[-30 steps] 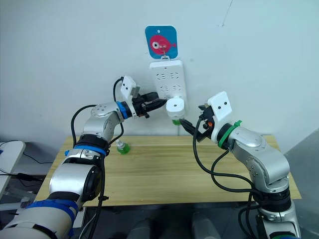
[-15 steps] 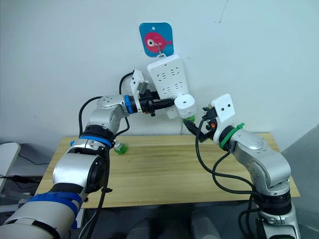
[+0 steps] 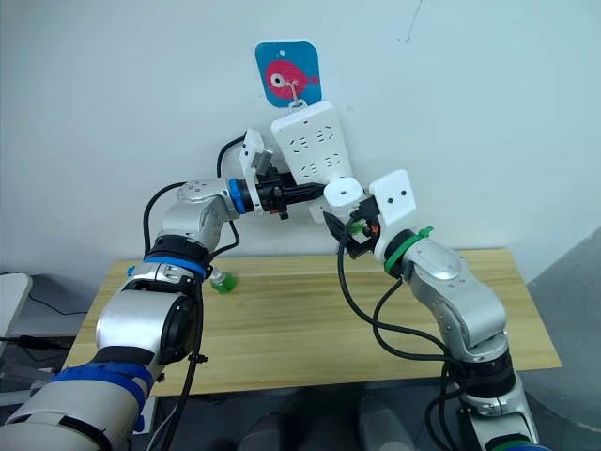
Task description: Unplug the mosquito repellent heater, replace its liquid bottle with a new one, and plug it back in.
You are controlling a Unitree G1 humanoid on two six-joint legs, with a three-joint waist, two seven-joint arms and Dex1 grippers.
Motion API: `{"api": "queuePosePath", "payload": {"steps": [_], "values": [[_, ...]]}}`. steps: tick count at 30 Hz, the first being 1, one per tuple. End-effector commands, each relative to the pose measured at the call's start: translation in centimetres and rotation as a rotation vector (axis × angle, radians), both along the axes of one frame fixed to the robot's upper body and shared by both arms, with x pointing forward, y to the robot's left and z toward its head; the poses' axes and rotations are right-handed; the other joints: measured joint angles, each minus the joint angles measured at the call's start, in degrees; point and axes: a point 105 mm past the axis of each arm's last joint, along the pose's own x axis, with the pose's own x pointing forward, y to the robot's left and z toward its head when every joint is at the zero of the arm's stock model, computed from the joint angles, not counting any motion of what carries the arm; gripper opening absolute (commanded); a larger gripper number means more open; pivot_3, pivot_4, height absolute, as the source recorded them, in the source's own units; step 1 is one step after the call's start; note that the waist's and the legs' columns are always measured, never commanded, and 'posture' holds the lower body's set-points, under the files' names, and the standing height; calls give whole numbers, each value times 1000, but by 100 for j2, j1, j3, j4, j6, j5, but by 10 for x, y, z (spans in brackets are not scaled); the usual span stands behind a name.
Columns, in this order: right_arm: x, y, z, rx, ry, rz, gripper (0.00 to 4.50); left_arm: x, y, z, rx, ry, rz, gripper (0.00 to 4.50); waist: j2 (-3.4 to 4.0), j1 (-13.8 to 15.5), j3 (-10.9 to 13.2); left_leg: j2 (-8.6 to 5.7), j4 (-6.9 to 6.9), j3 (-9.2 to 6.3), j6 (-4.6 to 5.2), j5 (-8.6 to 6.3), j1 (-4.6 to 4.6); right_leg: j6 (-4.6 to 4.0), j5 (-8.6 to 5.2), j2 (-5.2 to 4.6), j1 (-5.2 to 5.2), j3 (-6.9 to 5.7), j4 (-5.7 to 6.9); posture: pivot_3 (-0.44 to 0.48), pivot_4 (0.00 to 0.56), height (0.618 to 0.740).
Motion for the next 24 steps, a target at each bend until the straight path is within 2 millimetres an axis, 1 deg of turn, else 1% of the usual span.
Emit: {"api": "queuePosePath", "payload": {"steps": [1, 4, 7, 9, 10, 12, 15, 20, 24], "values": [[5, 5, 10, -19, -80, -23, 4500, -5, -13, 2, 36, -27, -49, 1371, 0, 3, 0, 0, 0, -2, 0, 0, 0, 0, 0, 0, 0, -1, 1, -208, 183, 740], [10, 5, 9, -40, -96, -47, 4500, -5, -14, 2, 37, -26, -48, 1371, 0, 4, 0, -1, 0, -9, 0, 0, -3, -1, 0, -1, 0, -3, 1, -205, 182, 740], [12, 4, 10, -46, -108, -52, 3909, -5, -13, 1, 41, -27, -41, 1371, 0, 4, 0, -2, 0, -8, -1, 0, -4, 0, 0, -5, 0, -3, 1, -205, 180, 740], [12, 2, 11, -46, -119, -56, 3196, -4, -12, 1, 42, -27, -35, 1371, 0, 1, 0, -2, 1, -9, -1, 0, -4, -1, 0, -5, 0, -4, 2, -204, 179, 740], [11, 2, 12, -44, -121, -54, 3004, -4, -12, 1, 42, -27, -33, 1371, 0, -1, 0, -2, 2, -8, -1, 0, -4, -1, 0, -5, 0, -4, 2, -204, 178, 740], [8, 2, 13, -34, -127, -38, 3003, -2, -10, -1, 53, -23, -17, 1371, 0, -1, 0, -2, 4, -8, 0, 1, -4, -1, 0, -5, 0, -4, 5, -205, 177, 740], [-2, 1, 15, -26, -134, -7, 3003, 6, -3, -7, 95, -23, 60, 1371, 0, 7, 0, -4, 7, -11, 0, 1, -4, -1, 0, -5, 1, -7, 7, -205, 177, 740], [-18, -18, 20, -29, -144, -19, 3002, 14, 9, -7, 111, -26, 144, 1371, 1, 0, -1, -10, 9, -25, 0, 1, -11, 0, 0, -24, 5, -25, 3, -208, 176, 740], [-25, -28, 25, -13, -136, -34, 3002, 16, 16, -9, 107, -23, 171, 1371, 1, -52, 0, -19, 72, -31, 4, 1, -11, 3, -1, -21, 12, -29, 49, -212, 175, 740]]}}
